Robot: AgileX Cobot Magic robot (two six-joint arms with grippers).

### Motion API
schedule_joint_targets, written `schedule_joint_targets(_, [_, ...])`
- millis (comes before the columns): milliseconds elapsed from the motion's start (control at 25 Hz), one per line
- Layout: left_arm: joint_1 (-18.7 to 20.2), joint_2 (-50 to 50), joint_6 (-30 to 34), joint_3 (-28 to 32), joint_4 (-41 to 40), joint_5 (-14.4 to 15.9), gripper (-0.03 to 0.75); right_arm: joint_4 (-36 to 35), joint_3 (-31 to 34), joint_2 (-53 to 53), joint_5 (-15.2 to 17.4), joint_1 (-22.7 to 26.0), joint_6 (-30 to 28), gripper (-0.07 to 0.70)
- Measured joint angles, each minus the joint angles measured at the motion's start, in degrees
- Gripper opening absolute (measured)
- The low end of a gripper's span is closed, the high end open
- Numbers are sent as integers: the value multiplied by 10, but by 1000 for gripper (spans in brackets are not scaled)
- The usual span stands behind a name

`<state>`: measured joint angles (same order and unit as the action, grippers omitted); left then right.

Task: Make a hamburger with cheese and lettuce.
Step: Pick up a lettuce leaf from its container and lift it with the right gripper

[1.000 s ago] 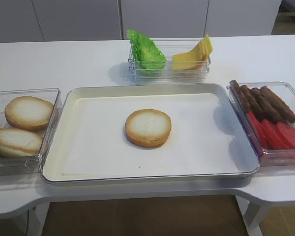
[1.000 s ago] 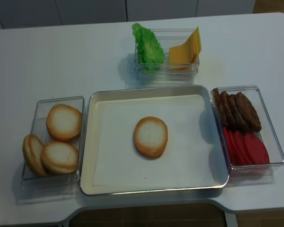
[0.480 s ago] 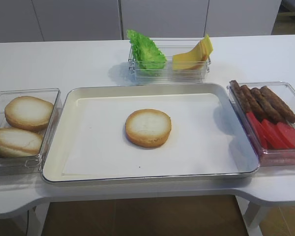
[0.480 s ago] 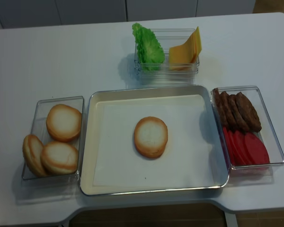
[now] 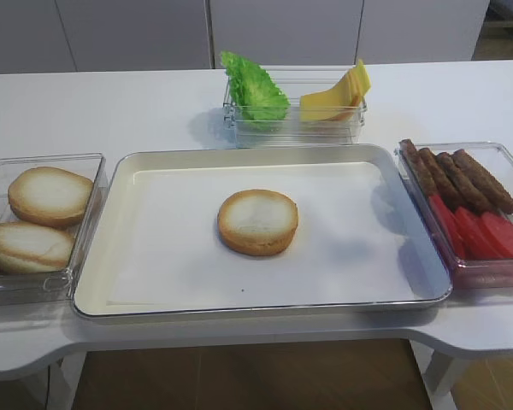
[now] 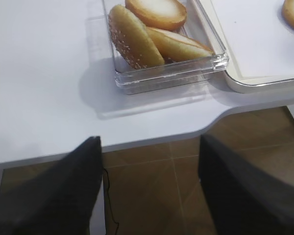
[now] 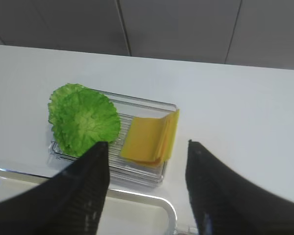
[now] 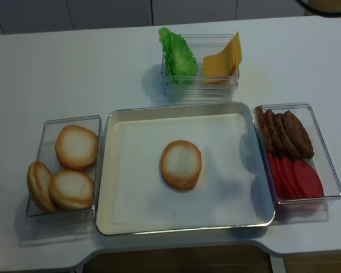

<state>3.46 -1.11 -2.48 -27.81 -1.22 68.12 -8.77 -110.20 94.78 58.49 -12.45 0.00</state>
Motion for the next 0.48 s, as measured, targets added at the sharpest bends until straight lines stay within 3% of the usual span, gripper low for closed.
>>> schedule_joint_targets(200, [0, 0, 0, 0, 0, 0, 460, 12, -59, 75, -15, -46, 0, 383])
schedule_joint_targets(480, [0, 0, 0, 0, 0, 0, 460, 19, -77, 136, -92, -95, 0, 383])
